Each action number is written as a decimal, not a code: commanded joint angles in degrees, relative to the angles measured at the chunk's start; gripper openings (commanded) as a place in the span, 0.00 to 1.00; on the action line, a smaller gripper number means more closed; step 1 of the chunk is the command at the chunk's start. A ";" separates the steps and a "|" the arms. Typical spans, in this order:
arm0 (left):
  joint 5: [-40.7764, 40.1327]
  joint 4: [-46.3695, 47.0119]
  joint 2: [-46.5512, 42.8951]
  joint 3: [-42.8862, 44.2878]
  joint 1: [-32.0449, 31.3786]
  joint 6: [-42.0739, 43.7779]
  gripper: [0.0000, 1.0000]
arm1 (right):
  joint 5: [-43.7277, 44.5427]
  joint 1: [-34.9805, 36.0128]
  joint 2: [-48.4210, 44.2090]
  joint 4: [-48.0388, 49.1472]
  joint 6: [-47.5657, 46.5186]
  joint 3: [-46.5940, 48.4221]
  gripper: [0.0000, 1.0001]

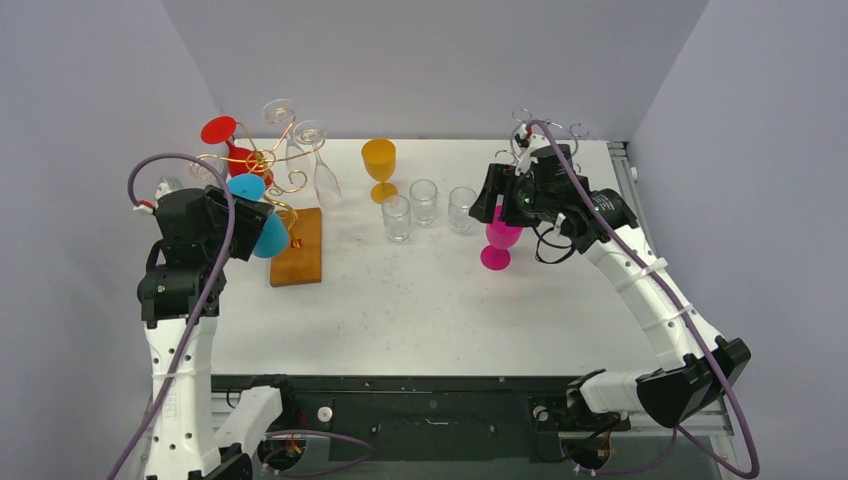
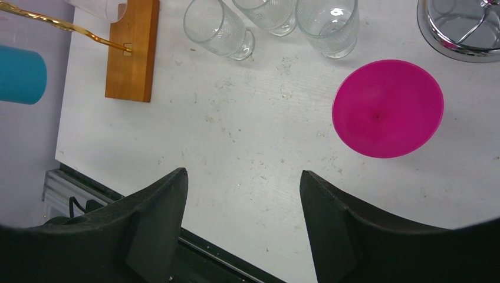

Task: Take the wine glass off the wine glass rack
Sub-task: Pick up the wine glass from the wine rack.

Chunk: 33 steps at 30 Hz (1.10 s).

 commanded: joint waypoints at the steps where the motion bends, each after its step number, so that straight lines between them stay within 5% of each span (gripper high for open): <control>1: 5.14 10.72 -1.40 -1.90 1.23 -5.43 0.49 | -0.35 0.23 -2.27 2.48 0.20 -0.78 0.65; 33: 2.49 19.23 -2.86 -7.85 4.36 -12.20 0.32 | -0.48 0.15 -1.23 2.78 -0.16 -1.26 0.64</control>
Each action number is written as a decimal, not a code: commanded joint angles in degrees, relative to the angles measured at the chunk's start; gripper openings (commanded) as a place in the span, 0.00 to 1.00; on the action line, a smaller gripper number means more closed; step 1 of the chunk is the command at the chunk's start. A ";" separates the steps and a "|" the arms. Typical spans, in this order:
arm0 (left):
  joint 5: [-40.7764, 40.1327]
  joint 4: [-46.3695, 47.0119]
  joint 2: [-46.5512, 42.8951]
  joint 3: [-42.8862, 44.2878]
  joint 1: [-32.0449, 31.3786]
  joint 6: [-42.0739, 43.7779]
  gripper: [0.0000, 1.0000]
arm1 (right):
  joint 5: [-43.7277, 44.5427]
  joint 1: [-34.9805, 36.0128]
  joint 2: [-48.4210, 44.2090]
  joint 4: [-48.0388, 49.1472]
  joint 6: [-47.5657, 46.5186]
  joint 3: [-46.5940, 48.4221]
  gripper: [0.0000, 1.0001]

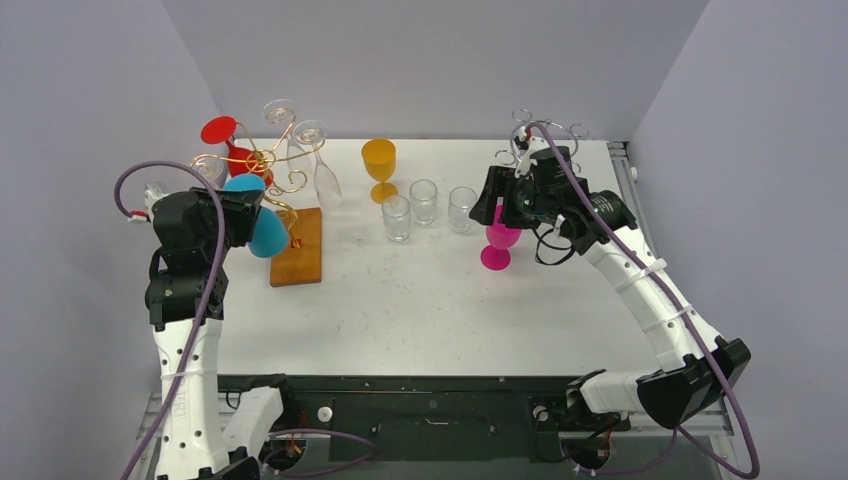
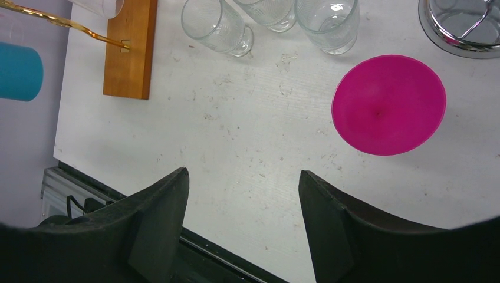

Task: Take the wine glass off the wine glass rack
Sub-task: Pick up the wine glass from the wine rack.

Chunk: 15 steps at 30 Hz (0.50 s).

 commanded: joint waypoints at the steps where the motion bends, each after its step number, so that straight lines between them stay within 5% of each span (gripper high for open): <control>1: -1.90 4.56 -0.99 -0.12 0.51 -0.14 0.31 | -0.24 0.15 -0.54 2.52 -0.16 -0.22 0.64; 15: -3.17 5.64 -0.81 -0.70 0.60 -0.05 0.23 | -0.13 0.07 -0.27 2.59 -0.21 -0.23 0.62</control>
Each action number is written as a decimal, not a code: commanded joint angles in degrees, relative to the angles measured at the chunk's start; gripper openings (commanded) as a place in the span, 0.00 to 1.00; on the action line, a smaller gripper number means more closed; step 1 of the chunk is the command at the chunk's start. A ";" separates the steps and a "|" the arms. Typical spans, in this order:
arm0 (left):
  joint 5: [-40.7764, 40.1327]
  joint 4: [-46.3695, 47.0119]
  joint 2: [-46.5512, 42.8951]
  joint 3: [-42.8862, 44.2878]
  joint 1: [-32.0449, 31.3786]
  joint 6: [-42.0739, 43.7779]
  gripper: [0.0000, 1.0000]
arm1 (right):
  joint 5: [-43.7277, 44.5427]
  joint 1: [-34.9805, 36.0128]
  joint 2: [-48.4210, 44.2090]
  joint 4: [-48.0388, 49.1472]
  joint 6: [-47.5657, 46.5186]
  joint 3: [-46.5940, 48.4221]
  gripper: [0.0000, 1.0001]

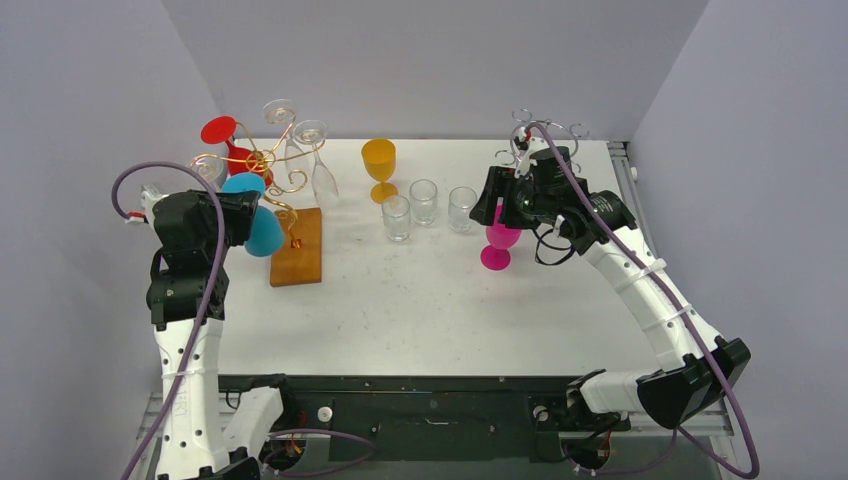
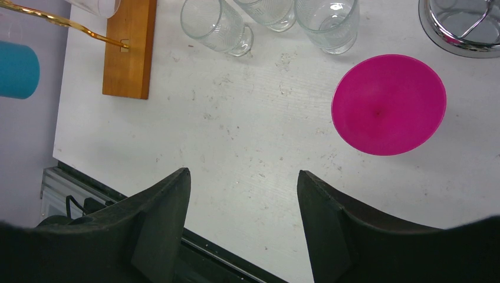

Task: Take the wine glass off the wine glass rack
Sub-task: Pick up the wine glass from the wine rack.

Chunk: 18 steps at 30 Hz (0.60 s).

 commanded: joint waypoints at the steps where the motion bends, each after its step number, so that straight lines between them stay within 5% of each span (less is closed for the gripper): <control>1: -0.70 3.54 -0.72 0.34 0.51 -0.05 0.22 | -0.10 0.07 -0.25 2.39 -0.21 0.05 0.62; 18: 3.96 3.87 -1.15 1.72 0.47 -4.07 0.09 | 0.19 -0.02 -0.28 2.28 -0.09 -0.03 0.60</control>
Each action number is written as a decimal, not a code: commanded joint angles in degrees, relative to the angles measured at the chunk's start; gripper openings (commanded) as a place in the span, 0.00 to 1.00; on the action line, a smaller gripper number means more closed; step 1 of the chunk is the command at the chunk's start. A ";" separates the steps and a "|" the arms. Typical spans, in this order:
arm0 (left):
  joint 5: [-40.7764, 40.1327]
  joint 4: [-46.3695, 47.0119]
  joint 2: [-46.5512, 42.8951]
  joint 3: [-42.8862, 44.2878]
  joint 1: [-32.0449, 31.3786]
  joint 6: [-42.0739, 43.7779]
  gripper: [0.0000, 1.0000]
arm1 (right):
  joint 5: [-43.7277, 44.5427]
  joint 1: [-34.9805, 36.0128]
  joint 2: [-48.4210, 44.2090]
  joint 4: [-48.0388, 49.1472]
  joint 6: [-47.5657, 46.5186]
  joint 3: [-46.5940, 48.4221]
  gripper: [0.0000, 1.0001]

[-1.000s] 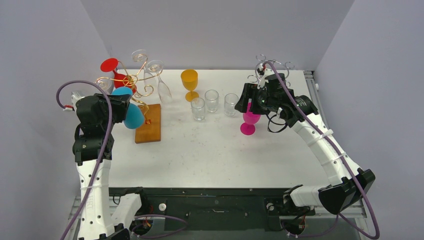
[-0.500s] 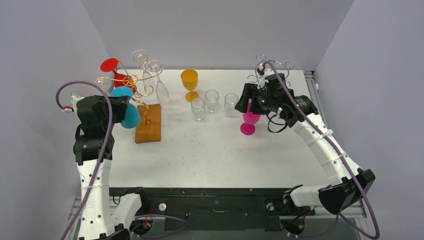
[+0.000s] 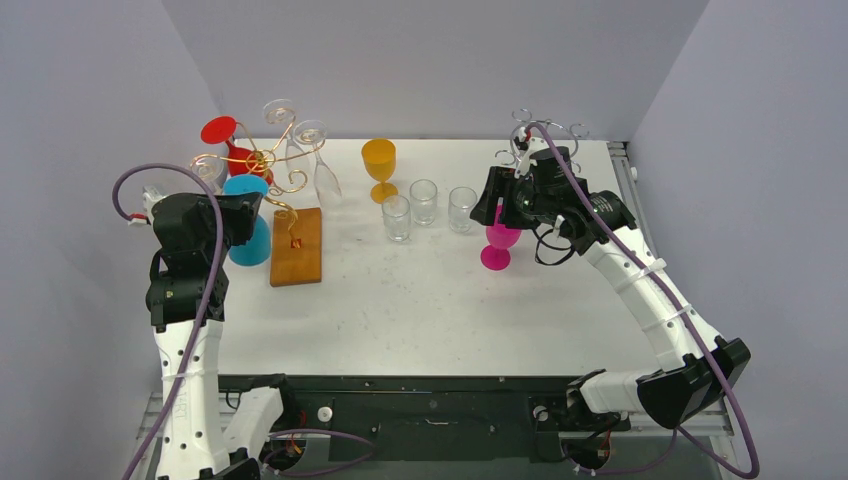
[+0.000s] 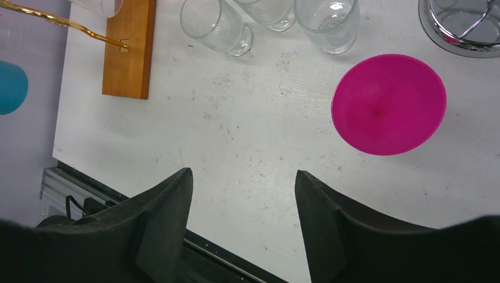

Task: Take the wine glass off the wine glass rack
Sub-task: Pick up the wine glass from the wine rack.

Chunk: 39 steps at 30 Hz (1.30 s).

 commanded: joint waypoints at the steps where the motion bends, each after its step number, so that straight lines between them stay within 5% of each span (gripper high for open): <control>1: 2.45 3.88 -0.82 1.63 0.49 -1.97 0.08 | 0.22 0.00 -0.33 2.30 -0.05 0.01 0.59; 14: 3.63 4.89 -0.76 3.12 0.44 -3.90 0.00 | 0.36 -0.25 -0.17 2.36 -0.04 -0.23 0.59; 39: 0.11 5.92 -3.64 2.86 0.58 -11.30 0.00 | 0.86 -0.26 -0.69 2.18 -0.54 -0.61 0.59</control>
